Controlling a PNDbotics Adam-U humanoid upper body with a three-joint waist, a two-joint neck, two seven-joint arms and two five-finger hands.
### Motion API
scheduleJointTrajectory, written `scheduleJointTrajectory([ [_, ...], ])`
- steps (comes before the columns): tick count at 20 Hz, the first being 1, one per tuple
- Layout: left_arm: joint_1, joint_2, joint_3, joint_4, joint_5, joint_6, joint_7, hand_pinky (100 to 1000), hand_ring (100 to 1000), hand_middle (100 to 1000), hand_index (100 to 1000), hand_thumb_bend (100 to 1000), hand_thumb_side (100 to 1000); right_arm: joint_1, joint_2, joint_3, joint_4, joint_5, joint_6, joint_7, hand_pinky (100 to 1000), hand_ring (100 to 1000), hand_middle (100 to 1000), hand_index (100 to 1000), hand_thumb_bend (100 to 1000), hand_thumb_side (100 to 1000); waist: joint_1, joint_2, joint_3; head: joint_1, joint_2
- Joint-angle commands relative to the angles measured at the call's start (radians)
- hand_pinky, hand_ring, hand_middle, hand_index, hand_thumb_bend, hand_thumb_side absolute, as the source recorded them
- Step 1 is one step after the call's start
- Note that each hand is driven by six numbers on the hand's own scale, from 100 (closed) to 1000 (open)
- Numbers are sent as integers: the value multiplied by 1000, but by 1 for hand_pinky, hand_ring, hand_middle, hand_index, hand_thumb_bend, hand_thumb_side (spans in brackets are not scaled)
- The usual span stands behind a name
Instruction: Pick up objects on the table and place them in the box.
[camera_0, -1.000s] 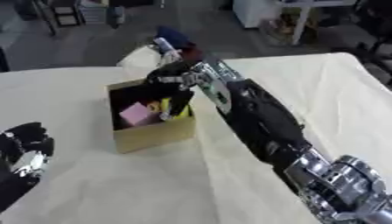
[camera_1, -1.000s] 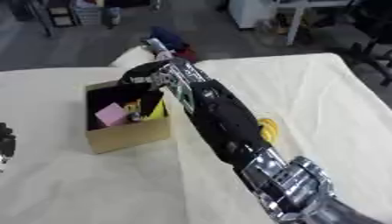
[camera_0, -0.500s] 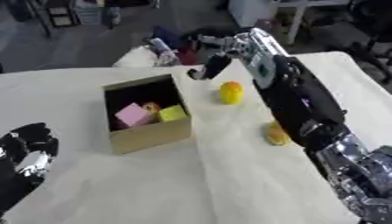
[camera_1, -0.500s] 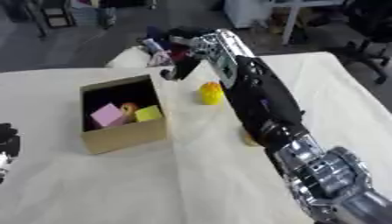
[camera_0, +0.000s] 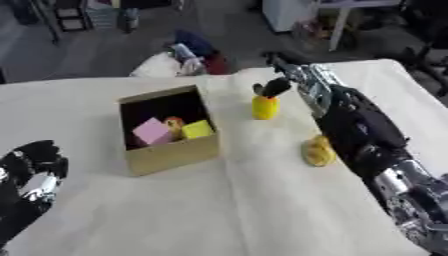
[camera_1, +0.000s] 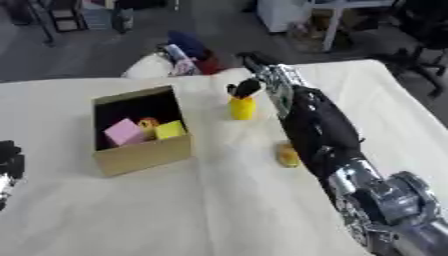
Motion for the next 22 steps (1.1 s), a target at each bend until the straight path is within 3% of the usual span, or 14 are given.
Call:
scheduleJointTrajectory([
  [1,-15,10,8,-17,2,-1,3,746,728,674,786,333,441,-14,-16,-9,20,31,12,-1,779,807,830,966,248,322,12,2,4,0,-14],
  [7,-15,8,8,-18,3,-1,3,746,727,674,786,333,441,-3,-1,-5,29,49,-1,41,748,745,704,822,207,251,13,3,5,-1,-13],
  [10,-15,8,8,-18,3,-1,4,746,727,673,785,333,441,-2,0,-4,9,54,-14,34,683,619,475,610,124,100,12,1,4,-1,-13],
  [12,-13,9,9,-17,3,0,5,746,727,673,785,335,443,-4,-3,-3,-25,42,-35,12,636,551,363,493,100,100,12,-1,2,-1,-12],
  [14,-11,8,10,-17,4,0,6,746,727,673,785,336,445,-7,-6,3,-68,16,-58,-11,608,518,306,438,100,100,10,-5,-1,0,-9],
  [22,-7,9,8,-16,2,-1,5,746,726,672,785,336,443,-40,12,75,-260,-130,-148,-47,576,488,280,416,100,100,4,-13,-1,0,-3],
])
